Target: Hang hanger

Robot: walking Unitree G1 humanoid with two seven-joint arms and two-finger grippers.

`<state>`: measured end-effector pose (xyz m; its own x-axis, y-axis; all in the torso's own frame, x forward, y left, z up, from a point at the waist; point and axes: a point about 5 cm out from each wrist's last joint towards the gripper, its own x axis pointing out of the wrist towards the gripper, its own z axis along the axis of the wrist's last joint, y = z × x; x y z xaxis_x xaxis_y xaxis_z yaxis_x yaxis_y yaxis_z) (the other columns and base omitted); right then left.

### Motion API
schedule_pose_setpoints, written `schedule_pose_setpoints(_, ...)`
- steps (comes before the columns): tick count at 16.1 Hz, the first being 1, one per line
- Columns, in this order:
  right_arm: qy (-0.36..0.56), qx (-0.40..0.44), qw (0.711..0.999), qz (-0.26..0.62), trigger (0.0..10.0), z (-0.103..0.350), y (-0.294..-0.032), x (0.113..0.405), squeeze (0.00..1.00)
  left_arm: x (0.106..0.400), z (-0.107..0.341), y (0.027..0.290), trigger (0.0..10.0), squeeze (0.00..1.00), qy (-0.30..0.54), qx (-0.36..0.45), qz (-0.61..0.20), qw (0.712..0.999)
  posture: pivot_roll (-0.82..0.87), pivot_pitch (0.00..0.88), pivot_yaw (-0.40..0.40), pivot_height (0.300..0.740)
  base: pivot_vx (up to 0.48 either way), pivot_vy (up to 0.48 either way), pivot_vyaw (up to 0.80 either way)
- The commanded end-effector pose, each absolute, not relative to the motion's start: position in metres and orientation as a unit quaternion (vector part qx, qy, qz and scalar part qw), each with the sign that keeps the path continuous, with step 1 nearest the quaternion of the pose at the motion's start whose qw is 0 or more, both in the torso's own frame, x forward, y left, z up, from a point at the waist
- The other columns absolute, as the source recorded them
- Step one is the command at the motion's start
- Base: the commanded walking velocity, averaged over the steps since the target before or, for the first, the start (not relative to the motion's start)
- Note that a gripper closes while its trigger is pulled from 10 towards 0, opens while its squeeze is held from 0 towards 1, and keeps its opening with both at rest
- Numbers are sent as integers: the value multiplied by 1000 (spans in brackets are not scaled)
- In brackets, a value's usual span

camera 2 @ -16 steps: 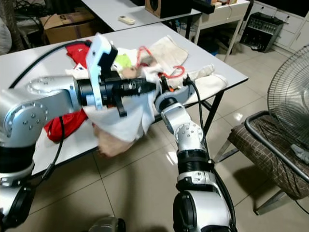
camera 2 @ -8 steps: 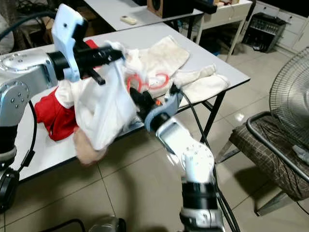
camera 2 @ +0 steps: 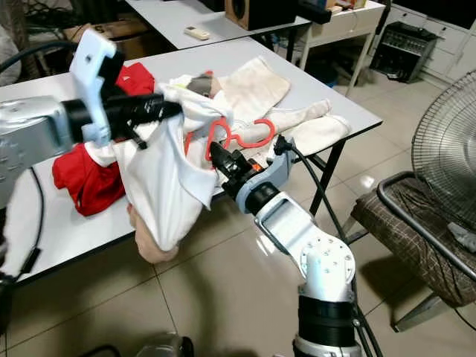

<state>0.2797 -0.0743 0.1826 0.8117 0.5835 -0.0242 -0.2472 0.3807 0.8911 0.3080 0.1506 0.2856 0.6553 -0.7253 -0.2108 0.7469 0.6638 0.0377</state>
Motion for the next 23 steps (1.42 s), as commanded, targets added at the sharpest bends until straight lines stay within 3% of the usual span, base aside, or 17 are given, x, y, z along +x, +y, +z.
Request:
schedule_pose_setpoints(1, 170, 494, 812, 262, 10000, 185, -74, 276, 0, 302, 287, 156, 10000, 1000, 97, 60, -416, 902, 130, 7, 29, 740, 0, 0, 0)
schedule_pose_setpoints(4, 170, 504, 808, 253, 10000, 184, -75, 279, 0, 284, 274, 168, 10000, 1000, 151, 74, -447, 878, 130, 18, -2, 740, 0, 0, 0)
schedule_pose_setpoints(9, 178, 489, 817, 247, 10000, 179, -87, 279, 0, 277, 251, 211, 10000, 1000, 226, 63, -389, 891, 143, 22, 5, 740, 0, 0, 0)
schedule_pose_setpoints(12, 148, 507, 809, 257, 10000, 190, -92, 279, 0, 268, 255, 223, 10000, 1000, 197, 18, -419, 886, 131, 34, 22, 740, 0, 0, 202)
schedule_pose_setpoints(14, 134, 497, 811, 277, 10000, 196, -93, 272, 0, 270, 249, 230, 10000, 1000, 167, 0, -368, 915, 121, 37, 22, 740, 0, 0, 769)
schedule_pose_setpoints(15, 131, 493, 807, 298, 10000, 200, -92, 265, 0, 274, 234, 235, 10000, 949, 167, -17, -288, 943, 126, 51, -2, 740, 0, 0, 769)
schedule_pose_setpoints(16, 130, 489, 806, 307, 10000, 201, -92, 262, 0, 275, 229, 235, 10000, 945, 169, -26, -266, 949, 128, 53, -3, 740, 0, 0, 769)
schedule_pose_setpoints(17, 124, 481, 806, 323, 10000, 205, -91, 260, 0, 273, 224, 233, 10000, 647, 170, -37, -251, 952, 135, 56, -4, 740, 0, 0, 769)
schedule_pose_setpoints(18, 124, 481, 806, 323, 10000, 205, -91, 260, 0, 273, 224, 233, 10000, 647, 170, -37, -251, 952, 135, 56, -4, 740, 0, 0, 769)
schedule_pose_setpoints(19, 62, 481, 795, 364, 10000, 234, -96, 258, 0, 261, 207, 222, 10000, 0, 179, -41, -234, 955, 152, 61, -7, 740, 0, 0, 756)
schedule_pose_setpoints(23, -22, 476, 788, 389, 10000, 289, -107, 265, 0, 243, 185, 190, 10000, 0, 159, -60, -229, 958, 130, 70, -7, 740, 0, 0, 750)
